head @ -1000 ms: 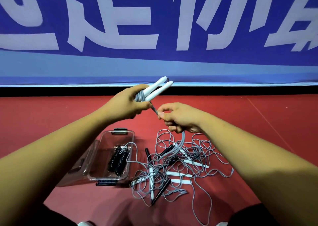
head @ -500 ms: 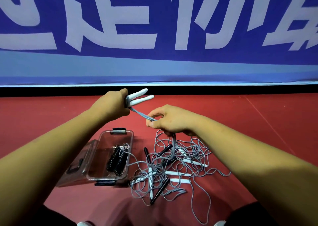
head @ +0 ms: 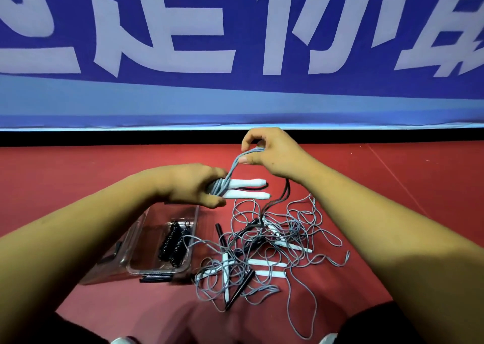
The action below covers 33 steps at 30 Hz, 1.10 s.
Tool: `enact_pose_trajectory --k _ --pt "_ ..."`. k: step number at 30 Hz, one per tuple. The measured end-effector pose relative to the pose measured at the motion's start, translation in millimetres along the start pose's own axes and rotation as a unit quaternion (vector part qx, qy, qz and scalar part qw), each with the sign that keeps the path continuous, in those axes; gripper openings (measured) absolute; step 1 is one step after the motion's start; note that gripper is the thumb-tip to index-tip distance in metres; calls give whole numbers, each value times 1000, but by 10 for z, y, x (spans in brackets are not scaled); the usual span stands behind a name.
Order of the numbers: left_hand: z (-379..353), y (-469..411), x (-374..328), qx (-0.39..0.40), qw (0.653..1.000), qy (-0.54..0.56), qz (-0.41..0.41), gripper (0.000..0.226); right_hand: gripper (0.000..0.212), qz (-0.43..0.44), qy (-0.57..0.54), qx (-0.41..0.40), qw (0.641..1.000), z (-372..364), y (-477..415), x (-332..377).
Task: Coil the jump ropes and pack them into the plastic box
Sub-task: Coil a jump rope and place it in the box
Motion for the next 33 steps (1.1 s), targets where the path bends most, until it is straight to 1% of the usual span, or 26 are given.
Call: enact_pose_trajectory --k 2,4,6,8,10,11,13,15,17,18,21,23,25,27,29,31,33 --pt "19 25 -46 -12 999 49 -16 23 11 -11 -45 17 999 13 14 -40" --pt "49 51 -87 -41 994 94 -27 22 7 -39 -91 35 994 20 32 -91" --pt "87 74 -96 -80 991 108 -21 27 2 -77 -140 49 986 3 33 -189" --pt "126 111 -91 -109 983 149 -15 42 14 -110 -180 74 975 -50 34 -302" --pt "192 154 -118 -130 966 219 -43 55 21 -147 -234 124 953 -155 79 -361" --pt "225 169 -144 -136 956 252 -62 57 22 -157 -254 145 943 -207 108 -365" --pt "267 165 -160 -146 935 314 -75 48 24 -152 -247 157 944 -285 135 -334" --pt "311 158 -107 -169 926 334 -44 34 23 -145 -252 159 943 -351 126 -288" --pt "344 163 -18 -192 925 328 -4 24 26 -148 -264 167 938 -398 111 -254" --pt "353 170 24 -201 925 323 16 23 29 -149 -270 175 935 -428 116 -240" --pt "368 176 147 -239 921 301 70 27 34 -154 -299 191 922 -501 144 -166" --pt "379 183 234 -270 916 279 99 30 27 -152 -277 176 932 -524 145 -113" --pt "400 207 330 -296 914 249 125 31 18 -153 -240 167 944 -560 160 -64" --pt "415 231 411 -305 919 201 152 29 16 -156 -197 157 955 -585 189 -22" --pt "406 243 487 -299 929 115 184 29 15 -141 -132 151 969 -586 218 37" --pt "393 236 538 -296 933 2 206 32 13 -100 -55 145 983 -557 226 140" --pt "368 214 560 -293 931 -52 211 33 15 -33 31 112 993 -494 205 262"
Point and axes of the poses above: each hand's wrist, its own y-axis away from the middle knuckle, its own z-axis out of the back of the hand, x = y × z, the point moved 3 cm from there along -y, towards the middle knuckle, and after that the axes turned 6 degrees about -z, right-handed, at the moved point
